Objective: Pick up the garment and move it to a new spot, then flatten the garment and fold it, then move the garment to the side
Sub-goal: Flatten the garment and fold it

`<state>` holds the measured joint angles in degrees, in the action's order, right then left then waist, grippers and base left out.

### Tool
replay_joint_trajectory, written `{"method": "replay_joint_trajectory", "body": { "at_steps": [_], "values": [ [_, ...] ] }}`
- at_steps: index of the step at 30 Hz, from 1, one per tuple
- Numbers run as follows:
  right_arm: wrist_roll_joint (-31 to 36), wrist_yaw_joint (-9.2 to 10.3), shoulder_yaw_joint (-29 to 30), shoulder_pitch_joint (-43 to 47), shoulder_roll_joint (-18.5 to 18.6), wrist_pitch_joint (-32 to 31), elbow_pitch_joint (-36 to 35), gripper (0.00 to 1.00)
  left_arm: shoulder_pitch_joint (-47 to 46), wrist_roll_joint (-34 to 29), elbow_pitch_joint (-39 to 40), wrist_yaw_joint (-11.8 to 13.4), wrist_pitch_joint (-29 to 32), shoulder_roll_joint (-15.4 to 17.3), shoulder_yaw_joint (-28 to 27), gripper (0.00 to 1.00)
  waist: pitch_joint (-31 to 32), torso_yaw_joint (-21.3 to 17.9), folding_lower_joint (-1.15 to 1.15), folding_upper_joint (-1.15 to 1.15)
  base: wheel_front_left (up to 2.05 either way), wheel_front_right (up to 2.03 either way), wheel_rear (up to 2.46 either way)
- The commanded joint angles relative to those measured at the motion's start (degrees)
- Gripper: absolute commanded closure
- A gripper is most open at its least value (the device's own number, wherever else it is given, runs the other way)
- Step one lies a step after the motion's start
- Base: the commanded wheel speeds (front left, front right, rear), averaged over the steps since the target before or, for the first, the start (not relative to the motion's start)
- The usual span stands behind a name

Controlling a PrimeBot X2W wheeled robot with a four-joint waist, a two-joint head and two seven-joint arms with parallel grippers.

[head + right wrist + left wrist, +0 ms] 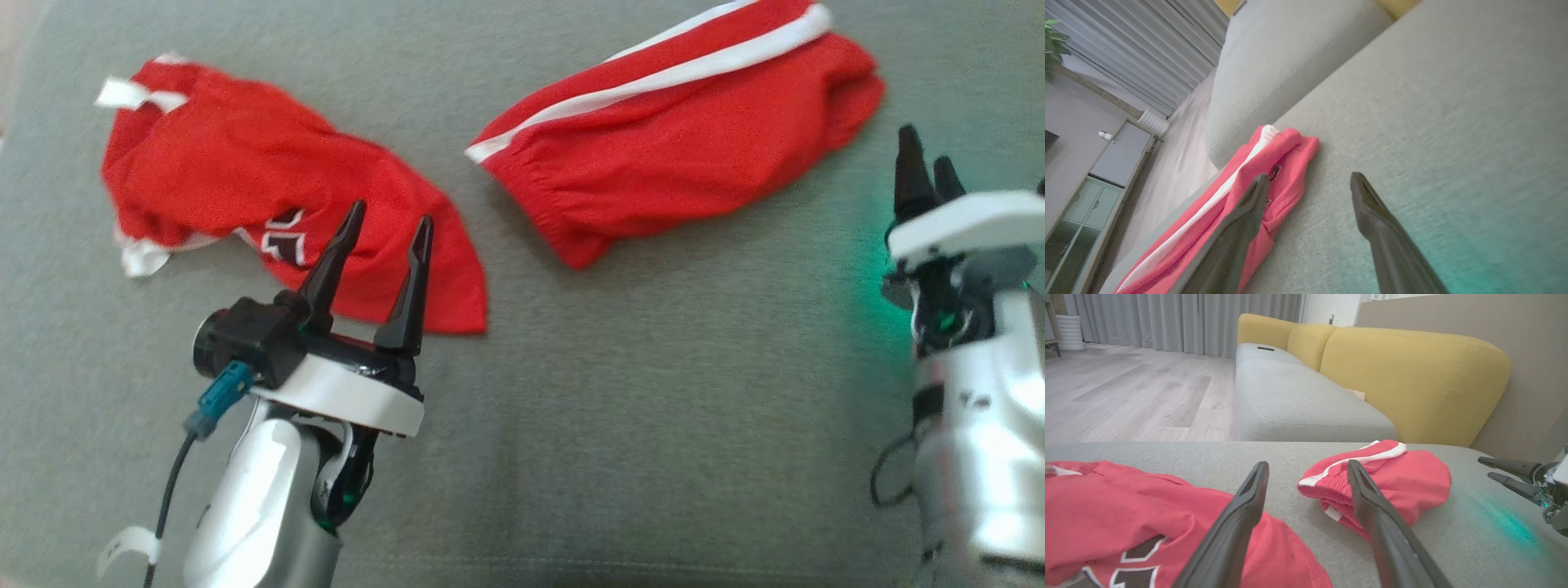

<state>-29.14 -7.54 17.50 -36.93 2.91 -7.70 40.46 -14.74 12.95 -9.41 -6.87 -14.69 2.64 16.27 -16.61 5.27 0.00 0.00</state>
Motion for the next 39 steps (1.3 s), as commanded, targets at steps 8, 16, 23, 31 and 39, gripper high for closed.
{"method": "replay_joint_trajectory", "body": {
  "at_steps": [8,16,23,31,39],
  "values": [
    [-2.42,0.05,8.51,-12.45,-0.02,-2.59,13.62,0.00,-2.62,-0.65,-0.08,0.04,-0.30,0.24,-0.27,0.00,-3.09,5.71,0.00,0.00,0.00,0.00,0.00],
    [-0.37,0.05,14.36,-17.40,0.75,-2.82,19.23,0.00,-2.95,-1.08,-0.64,0.24,-0.30,0.24,2.28,0.00,-4.05,8.01,0.00,0.00,0.00,0.00,0.00],
    [0.50,0.05,14.48,-18.83,1.70,-3.99,20.32,0.00,-3.65,-1.69,-0.75,0.15,-0.30,0.24,4.09,0.00,-4.89,9.05,0.00,0.00,0.00,0.00,0.00],
    [2.72,0.05,13.14,-21.09,3.02,-4.50,21.53,0.00,-4.31,-1.46,-0.37,0.28,-0.30,0.24,5.03,0.00,-5.71,10.02,0.00,0.00,0.00,0.00,0.00],
    [5.52,0.05,12.75,-23.81,4.57,-3.94,24.41,0.00,-4.73,0.05,-0.05,0.86,-0.30,0.24,5.41,0.00,-6.86,10.68,0.00,0.00,0.00,0.00,0.00]
  ]
}}
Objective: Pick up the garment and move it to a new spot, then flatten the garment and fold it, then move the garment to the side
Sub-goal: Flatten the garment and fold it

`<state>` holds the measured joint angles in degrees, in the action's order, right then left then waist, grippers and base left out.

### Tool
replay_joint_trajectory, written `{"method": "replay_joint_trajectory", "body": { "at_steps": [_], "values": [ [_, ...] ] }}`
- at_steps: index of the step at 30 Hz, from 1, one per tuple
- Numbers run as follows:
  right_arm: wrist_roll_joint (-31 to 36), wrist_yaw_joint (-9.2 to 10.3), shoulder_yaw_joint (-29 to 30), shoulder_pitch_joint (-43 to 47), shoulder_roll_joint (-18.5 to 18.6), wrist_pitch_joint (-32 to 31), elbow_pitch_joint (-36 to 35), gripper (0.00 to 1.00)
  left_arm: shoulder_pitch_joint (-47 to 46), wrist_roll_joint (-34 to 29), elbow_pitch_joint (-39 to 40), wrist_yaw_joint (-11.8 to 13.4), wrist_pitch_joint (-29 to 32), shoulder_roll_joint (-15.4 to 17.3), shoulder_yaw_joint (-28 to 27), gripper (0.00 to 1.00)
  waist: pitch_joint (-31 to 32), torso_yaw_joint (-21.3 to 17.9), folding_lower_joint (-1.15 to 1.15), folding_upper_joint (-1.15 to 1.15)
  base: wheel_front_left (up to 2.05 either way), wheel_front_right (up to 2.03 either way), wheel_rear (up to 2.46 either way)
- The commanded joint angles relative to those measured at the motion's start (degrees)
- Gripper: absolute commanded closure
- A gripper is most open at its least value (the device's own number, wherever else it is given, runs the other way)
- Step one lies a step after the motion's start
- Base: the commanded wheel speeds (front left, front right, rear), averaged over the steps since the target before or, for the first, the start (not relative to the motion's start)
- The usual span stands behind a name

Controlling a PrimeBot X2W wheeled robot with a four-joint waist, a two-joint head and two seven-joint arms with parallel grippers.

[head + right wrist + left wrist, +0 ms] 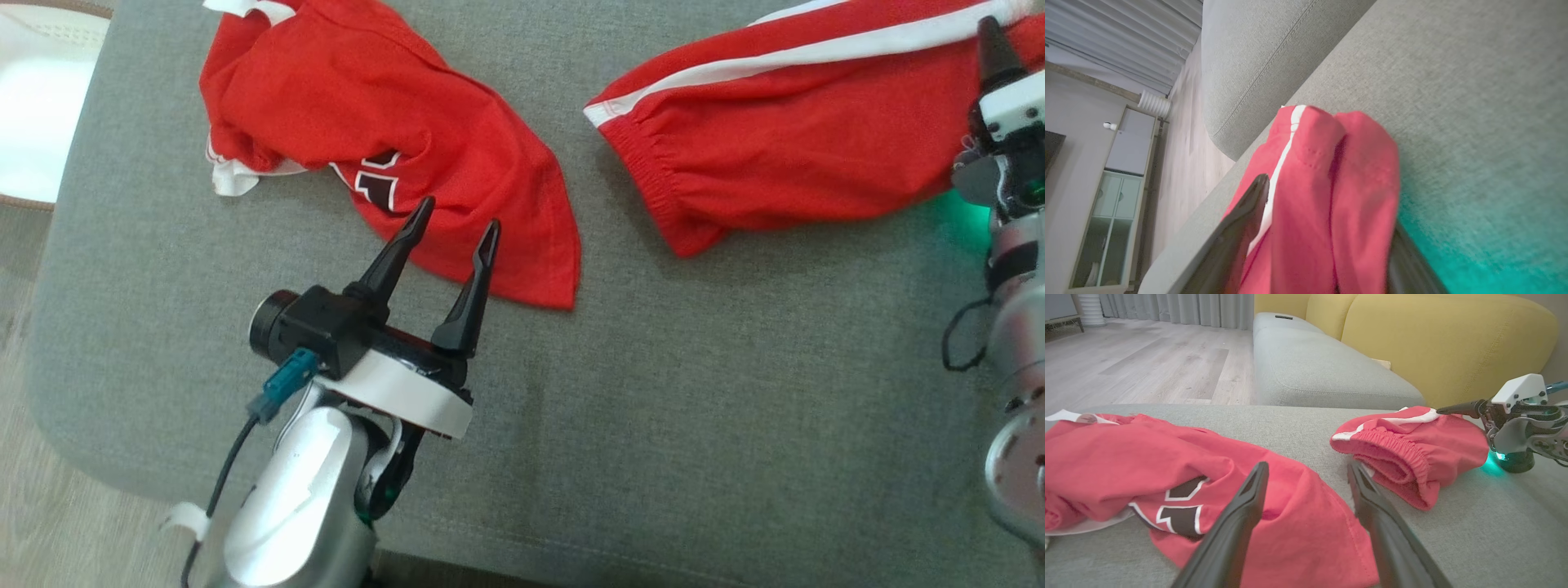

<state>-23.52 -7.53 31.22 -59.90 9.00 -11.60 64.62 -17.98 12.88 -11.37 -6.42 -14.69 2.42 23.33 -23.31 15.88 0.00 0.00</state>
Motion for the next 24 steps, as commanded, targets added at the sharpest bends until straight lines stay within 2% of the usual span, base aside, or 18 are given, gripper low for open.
{"method": "replay_joint_trajectory", "body": {
  "at_steps": [1,7,8,9,14,24],
  "values": [
    [0.38,0.04,-0.98,-1.23,-1.31,0.08,0.75,0.00,-1.63,0.17,1.97,0.44,-0.30,0.46,-1.59,0.00,-0.37,0.13,0.00,0.00,0.00,0.00,0.00],
    [4.02,0.04,-0.77,-4.02,0.05,1.39,4.30,0.00,-2.42,0.58,2.16,0.58,-0.30,0.46,-1.20,0.00,-1.32,0.54,0.00,0.00,0.00,0.00,0.00],
    [4.68,0.04,-0.61,-4.31,0.27,1.67,4.95,0.15,-2.48,0.62,2.10,0.62,-0.30,0.46,-1.20,0.00,-1.32,0.50,0.00,0.00,0.00,0.00,0.00],
    [5.41,0.04,-0.28,-4.46,0.56,2.32,5.54,1.00,-2.50,0.65,2.03,0.68,-0.30,0.46,-1.23,0.00,-1.25,0.41,0.00,0.00,0.00,0.00,0.00],
    [7.59,0.04,0.92,-4.95,0.28,5.40,7.06,1.00,-2.21,0.81,1.69,0.85,-0.30,0.46,-1.71,0.00,0.00,-0.75,0.00,0.00,0.00,0.00,0.00],
    [3.37,0.04,5.11,-2.04,-0.17,11.45,6.13,1.00,-0.33,0.41,1.31,0.59,-0.30,0.46,-3.18,0.00,4.73,-5.82,0.00,0.00,0.00,0.00,0.00]
  ]
}}
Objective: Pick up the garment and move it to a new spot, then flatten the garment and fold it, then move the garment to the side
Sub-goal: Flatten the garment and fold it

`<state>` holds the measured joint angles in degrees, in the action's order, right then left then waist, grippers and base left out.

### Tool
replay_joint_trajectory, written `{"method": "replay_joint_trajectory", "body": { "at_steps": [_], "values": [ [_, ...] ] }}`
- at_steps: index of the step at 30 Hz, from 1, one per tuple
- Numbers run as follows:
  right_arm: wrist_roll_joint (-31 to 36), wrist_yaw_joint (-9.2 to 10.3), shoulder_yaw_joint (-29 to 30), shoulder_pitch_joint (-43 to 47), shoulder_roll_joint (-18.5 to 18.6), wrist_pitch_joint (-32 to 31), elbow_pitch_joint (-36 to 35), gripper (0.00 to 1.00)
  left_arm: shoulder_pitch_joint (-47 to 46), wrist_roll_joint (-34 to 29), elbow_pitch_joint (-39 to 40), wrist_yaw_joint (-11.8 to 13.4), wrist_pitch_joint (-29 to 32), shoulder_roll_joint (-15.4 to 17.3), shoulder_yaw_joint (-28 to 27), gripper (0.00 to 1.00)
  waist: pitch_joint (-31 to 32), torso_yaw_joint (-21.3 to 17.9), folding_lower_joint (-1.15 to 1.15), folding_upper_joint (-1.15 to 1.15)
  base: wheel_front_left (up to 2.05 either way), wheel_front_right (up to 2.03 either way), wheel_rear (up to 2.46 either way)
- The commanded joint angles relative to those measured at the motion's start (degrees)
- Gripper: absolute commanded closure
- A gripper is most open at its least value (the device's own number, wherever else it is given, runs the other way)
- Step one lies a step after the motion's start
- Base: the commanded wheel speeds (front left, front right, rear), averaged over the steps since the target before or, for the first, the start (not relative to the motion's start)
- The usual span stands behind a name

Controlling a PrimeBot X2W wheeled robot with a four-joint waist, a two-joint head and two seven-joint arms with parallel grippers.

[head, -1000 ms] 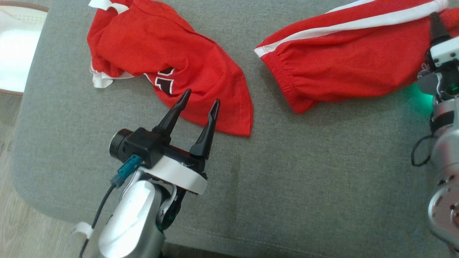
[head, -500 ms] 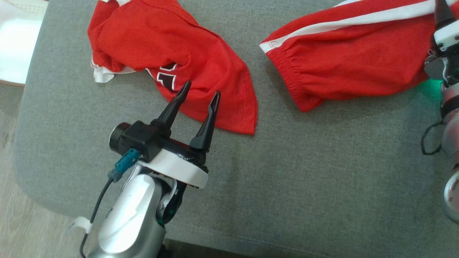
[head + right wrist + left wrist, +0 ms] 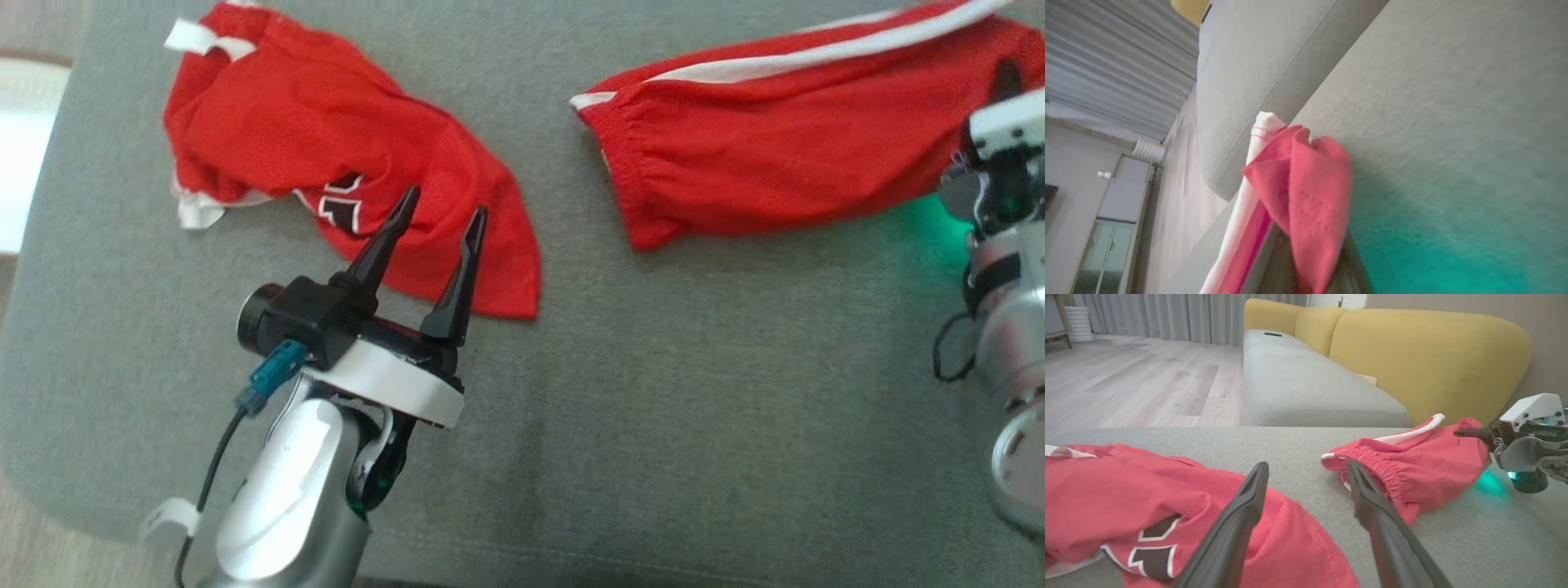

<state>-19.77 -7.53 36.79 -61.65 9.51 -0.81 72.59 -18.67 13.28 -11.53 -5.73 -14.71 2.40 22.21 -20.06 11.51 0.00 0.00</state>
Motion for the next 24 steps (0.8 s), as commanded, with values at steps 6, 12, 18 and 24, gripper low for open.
{"method": "replay_joint_trajectory", "body": {
  "at_steps": [6,12,18,24],
  "values": [
    [-3.42,0.04,1.49,5.83,-1.47,4.19,-4.85,1.00,2.45,-0.09,1.23,-0.15,-0.29,0.48,-3.08,0.00,5.20,-4.44,0.00,0.00,0.00,0.00,0.00],
    [-5.09,0.04,4.15,11.76,-2.13,6.75,-8.03,1.00,4.18,-0.15,1.11,-0.18,-0.29,0.48,-3.71,0.00,7.64,-6.04,0.00,0.00,0.00,0.00,0.00],
    [-4.61,0.04,8.91,17.84,-2.58,8.52,-11.43,1.00,5.60,-0.29,1.22,-0.29,-0.29,0.48,-4.02,0.00,9.13,-6.43,0.00,0.00,0.00,0.00,0.00],
    [-2.59,0.04,11.02,19.52,-4.12,6.55,-15.62,1.00,6.58,-0.53,1.50,-0.40,-0.29,0.48,-4.60,0.00,9.24,-6.11,0.00,0.00,0.00,0.00,0.00]
  ]
}}
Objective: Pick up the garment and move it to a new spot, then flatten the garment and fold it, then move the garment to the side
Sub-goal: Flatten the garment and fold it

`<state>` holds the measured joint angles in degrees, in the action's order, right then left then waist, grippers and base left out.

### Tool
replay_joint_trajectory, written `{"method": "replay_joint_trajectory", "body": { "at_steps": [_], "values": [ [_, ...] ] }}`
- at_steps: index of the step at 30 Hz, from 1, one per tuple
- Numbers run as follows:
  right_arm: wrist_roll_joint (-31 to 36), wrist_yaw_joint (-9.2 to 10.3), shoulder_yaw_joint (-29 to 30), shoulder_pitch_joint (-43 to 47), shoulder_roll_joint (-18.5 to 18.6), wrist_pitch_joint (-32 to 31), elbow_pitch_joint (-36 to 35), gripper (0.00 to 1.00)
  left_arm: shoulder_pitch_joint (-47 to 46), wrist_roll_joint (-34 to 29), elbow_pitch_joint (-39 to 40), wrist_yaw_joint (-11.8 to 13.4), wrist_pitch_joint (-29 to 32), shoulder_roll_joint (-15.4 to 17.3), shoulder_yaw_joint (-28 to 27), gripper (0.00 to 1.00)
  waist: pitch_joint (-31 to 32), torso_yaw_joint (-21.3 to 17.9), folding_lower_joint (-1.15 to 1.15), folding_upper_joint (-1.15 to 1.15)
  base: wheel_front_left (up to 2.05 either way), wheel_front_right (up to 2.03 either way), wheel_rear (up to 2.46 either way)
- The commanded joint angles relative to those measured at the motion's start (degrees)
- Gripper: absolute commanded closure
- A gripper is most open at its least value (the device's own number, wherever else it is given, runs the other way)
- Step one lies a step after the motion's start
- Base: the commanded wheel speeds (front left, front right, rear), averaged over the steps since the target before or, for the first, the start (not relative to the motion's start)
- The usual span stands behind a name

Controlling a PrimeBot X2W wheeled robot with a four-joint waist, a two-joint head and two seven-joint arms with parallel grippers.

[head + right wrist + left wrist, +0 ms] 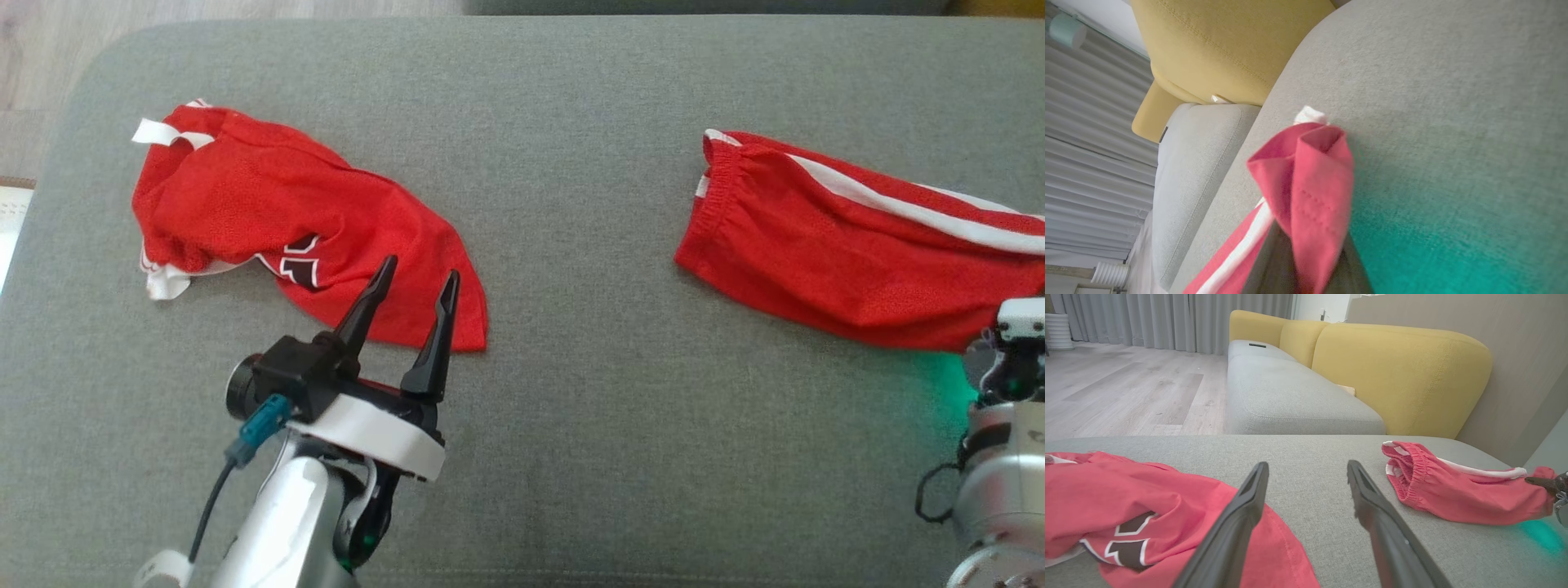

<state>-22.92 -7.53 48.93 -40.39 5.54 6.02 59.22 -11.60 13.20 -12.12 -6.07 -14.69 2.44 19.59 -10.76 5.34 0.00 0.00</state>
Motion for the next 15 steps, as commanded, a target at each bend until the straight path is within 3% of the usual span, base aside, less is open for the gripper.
{"method": "replay_joint_trajectory", "body": {
  "at_steps": [1,8,15],
  "values": [
    [0.98,0.04,-1.05,-1.67,-0.44,-0.65,-3.10,1.00,-0.39,-0.50,2.11,-0.09,-0.30,0.43,-2.08,0.00,-0.10,0.10,0.00,0.00,0.00,0.00,0.00],
    [0.69,0.04,-5.93,-1.55,-2.31,-3.92,-10.44,1.00,0.09,-0.62,1.85,-0.21,-0.30,0.43,-2.59,0.00,0.21,0.10,0.00,0.00,0.00,0.00,0.00],
    [-13.10,0.04,-24.39,2.58,-2.64,-5.69,-18.76,1.00,0.21,-1.12,1.27,-0.41,-0.30,0.43,-2.83,0.00,1.81,-0.17,0.00,0.00,0.00,0.00,0.00]
  ]
}}
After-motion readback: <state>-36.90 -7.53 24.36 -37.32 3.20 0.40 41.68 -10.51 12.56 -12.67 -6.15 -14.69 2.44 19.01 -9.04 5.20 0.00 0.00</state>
